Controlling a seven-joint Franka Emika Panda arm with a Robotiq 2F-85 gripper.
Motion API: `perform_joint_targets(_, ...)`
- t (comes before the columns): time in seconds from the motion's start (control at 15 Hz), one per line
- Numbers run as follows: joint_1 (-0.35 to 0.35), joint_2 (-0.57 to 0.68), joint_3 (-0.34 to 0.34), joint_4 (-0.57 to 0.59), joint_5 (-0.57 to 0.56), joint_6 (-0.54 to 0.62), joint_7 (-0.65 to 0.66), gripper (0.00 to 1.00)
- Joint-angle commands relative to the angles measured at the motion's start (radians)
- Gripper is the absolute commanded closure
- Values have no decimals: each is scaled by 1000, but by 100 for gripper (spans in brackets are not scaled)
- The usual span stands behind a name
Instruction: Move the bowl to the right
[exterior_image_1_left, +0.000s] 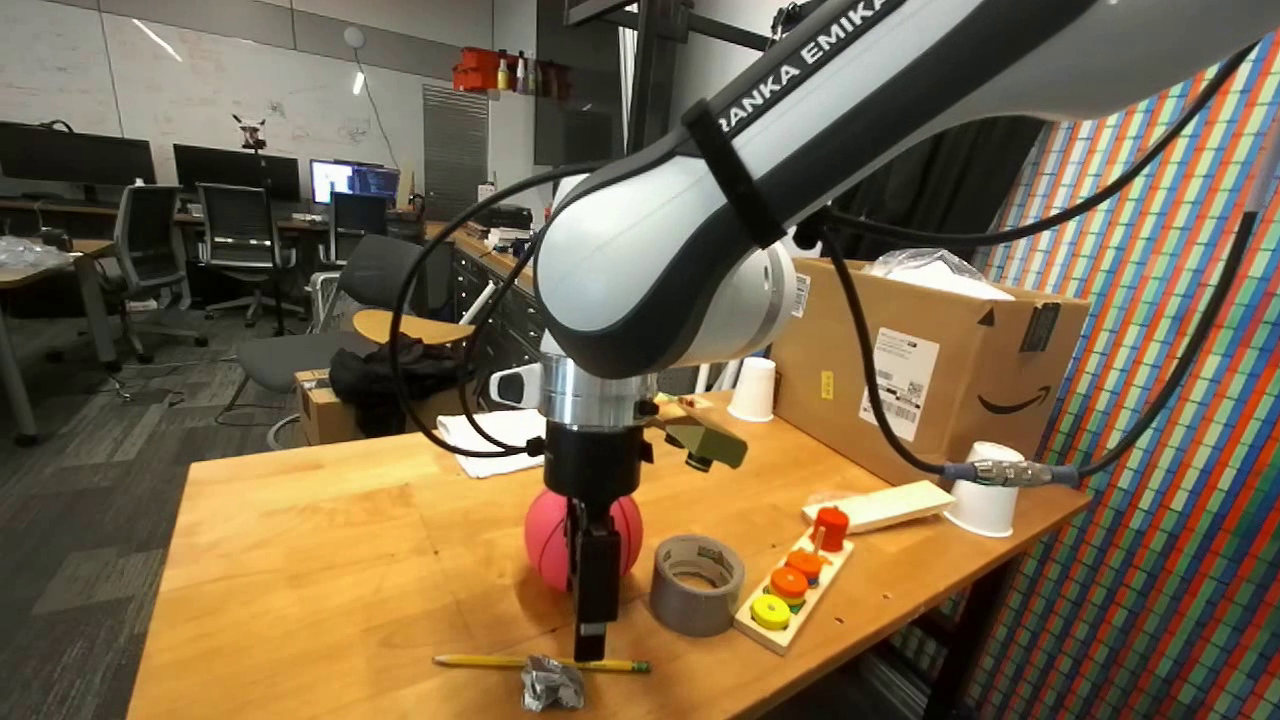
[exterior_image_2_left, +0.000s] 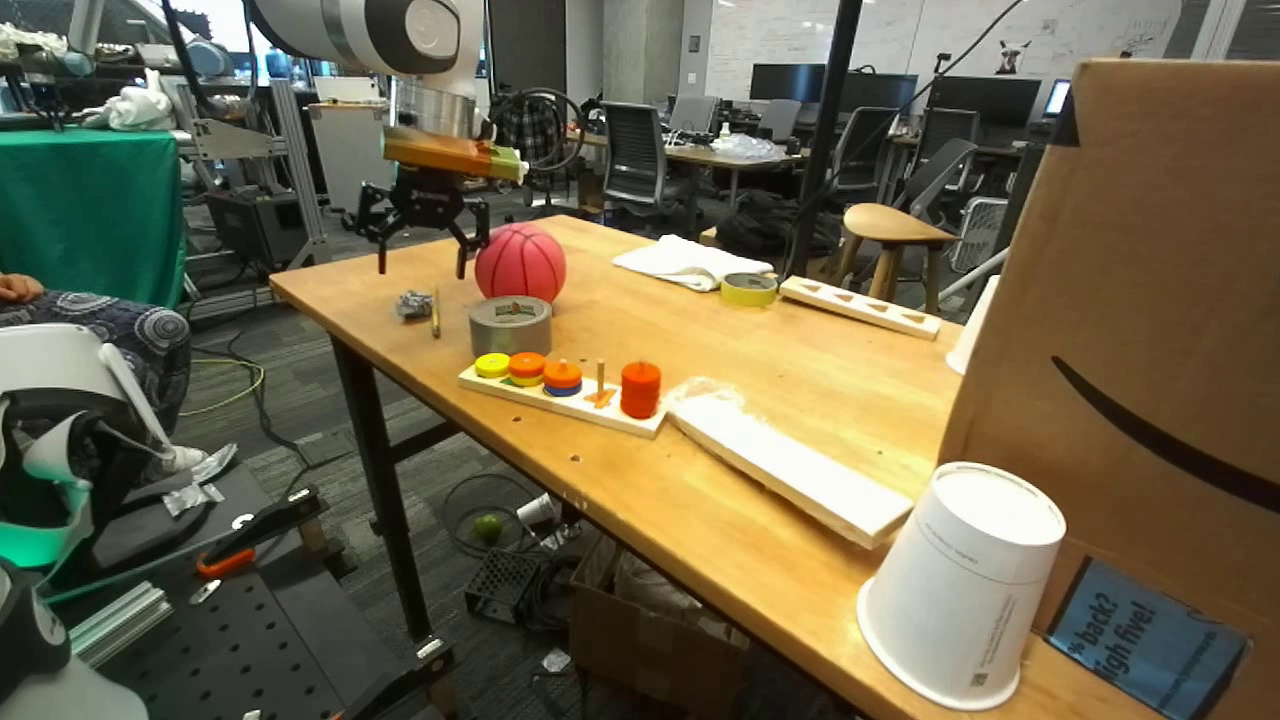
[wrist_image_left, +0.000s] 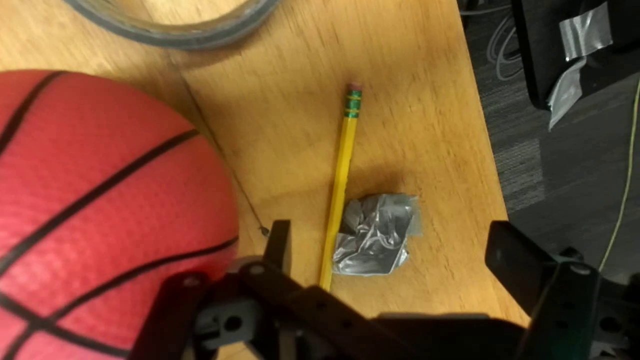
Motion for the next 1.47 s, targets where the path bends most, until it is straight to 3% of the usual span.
perform_joint_targets(0.0,-8,5,-1,5,48,3,-35,0)
perform_joint_targets(0.13,-8,1,-5,-2,36,18,-17,0)
perform_joint_targets(0.6,-35,-110,-75,-121,-143,158,299,0)
perform_joint_targets(1.07,-148,-280,-188,-223,-494,73,576,0)
perform_joint_targets(1.2,-168,-313,-182,-240,-577,41,695,0)
perform_joint_targets(1.4,-149,-348,-144,-260,-607,-21,790,0)
